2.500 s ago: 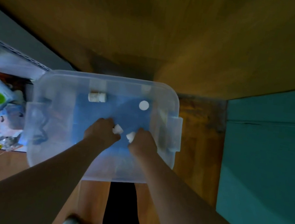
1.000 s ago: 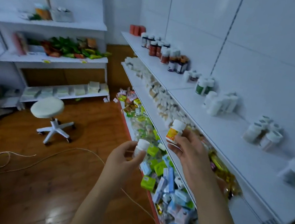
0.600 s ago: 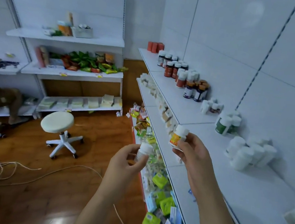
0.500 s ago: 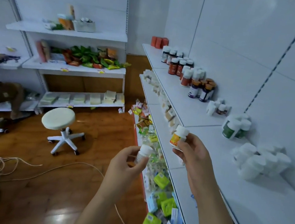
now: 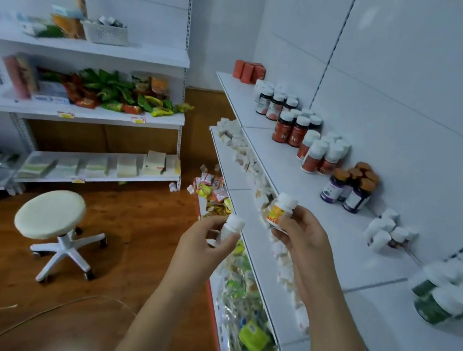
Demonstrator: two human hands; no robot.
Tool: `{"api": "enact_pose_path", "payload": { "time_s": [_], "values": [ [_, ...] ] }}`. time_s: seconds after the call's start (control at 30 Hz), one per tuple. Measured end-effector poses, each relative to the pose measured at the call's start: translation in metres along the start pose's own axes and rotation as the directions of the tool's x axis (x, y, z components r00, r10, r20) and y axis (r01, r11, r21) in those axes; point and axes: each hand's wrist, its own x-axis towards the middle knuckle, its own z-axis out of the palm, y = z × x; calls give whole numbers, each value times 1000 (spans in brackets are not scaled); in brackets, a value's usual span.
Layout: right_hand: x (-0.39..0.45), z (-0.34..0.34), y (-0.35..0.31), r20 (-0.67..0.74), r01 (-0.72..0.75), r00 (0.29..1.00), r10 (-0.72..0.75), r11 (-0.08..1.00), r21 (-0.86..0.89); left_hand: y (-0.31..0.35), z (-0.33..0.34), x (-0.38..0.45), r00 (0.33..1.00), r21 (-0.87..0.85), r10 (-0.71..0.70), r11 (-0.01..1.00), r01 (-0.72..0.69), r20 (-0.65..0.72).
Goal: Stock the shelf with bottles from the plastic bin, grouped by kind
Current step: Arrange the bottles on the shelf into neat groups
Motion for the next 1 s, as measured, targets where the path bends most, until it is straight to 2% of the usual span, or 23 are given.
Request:
{"api": "enact_pose_path", "payload": {
  "time_s": [0.23,0.57,0.77,1.0],
  "values": [
    [116,64,-22,-50,38,998,-38,999,-7,17,-41,144,994,-12,92,996,-92,56],
    [267,120,15,-63,-53,997,51,998,-39,-42,-52,297,996,3,16,1000,-16,92],
    [405,153,39,-65,-44,997,44,999,10,-76,-53,436,998,94,-2,996,-5,67],
    [586,195,31,-65,-16,998,23,994,108,-72,-59,622,998,191,19,981,-32,66]
  ]
}}
